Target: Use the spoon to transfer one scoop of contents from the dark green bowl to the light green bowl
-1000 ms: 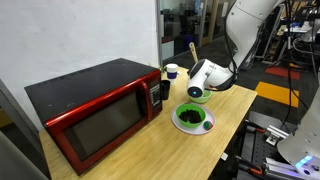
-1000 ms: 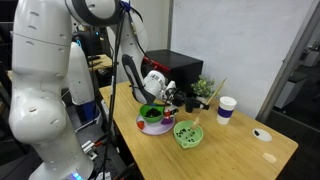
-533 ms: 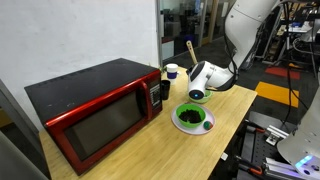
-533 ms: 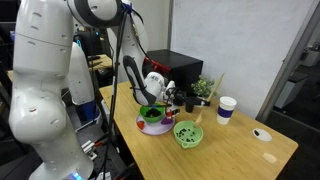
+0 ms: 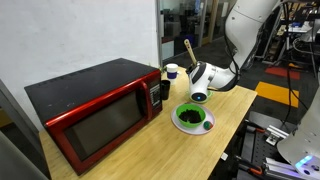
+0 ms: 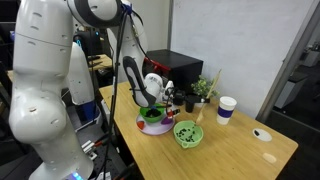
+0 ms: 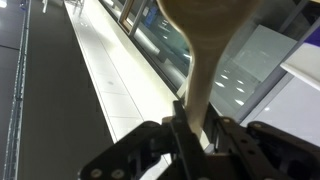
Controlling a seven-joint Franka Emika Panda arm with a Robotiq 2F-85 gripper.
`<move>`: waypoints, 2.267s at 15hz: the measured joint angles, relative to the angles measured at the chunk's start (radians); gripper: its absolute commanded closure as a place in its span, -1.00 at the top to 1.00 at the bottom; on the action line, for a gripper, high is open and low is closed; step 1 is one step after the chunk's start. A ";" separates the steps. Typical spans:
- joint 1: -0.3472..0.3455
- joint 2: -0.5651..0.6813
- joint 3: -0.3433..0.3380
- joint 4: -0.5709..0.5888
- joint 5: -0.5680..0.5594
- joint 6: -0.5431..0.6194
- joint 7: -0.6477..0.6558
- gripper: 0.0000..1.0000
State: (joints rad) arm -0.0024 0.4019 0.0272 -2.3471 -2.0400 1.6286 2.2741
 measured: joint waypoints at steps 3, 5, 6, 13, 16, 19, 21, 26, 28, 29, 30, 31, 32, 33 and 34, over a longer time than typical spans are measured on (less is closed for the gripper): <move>0.000 -0.003 0.007 -0.014 -0.018 -0.020 0.000 -0.89; 0.001 -0.005 0.011 -0.025 -0.029 -0.032 -0.002 -0.89; 0.002 -0.006 0.012 -0.031 -0.035 -0.038 -0.003 -0.89; 0.009 -0.022 0.014 -0.083 -0.093 -0.082 -0.024 -0.89; 0.009 -0.038 0.014 -0.110 -0.132 -0.097 -0.042 -0.89; 0.009 -0.052 0.014 -0.134 -0.173 -0.115 -0.067 -0.89; 0.009 -0.059 0.014 -0.149 -0.196 -0.128 -0.081 -0.89; 0.009 -0.060 0.014 -0.173 -0.243 -0.156 -0.107 -0.89; 0.009 -0.060 0.014 -0.181 -0.258 -0.168 -0.112 -0.89; 0.009 -0.060 0.014 -0.183 -0.264 -0.173 -0.117 -0.89; 0.009 -0.060 0.014 -0.185 -0.268 -0.176 -0.121 -0.89; 0.009 -0.060 0.014 -0.186 -0.271 -0.178 -0.124 -0.89; 0.009 -0.060 0.014 -0.187 -0.273 -0.180 -0.126 -0.89; 0.009 -0.060 0.014 -0.188 -0.273 -0.181 -0.128 -0.89; 0.009 -0.060 0.014 -0.189 -0.273 -0.182 -0.128 -0.89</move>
State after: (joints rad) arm 0.0069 0.3417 0.0414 -2.5360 -2.3131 1.4470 2.1459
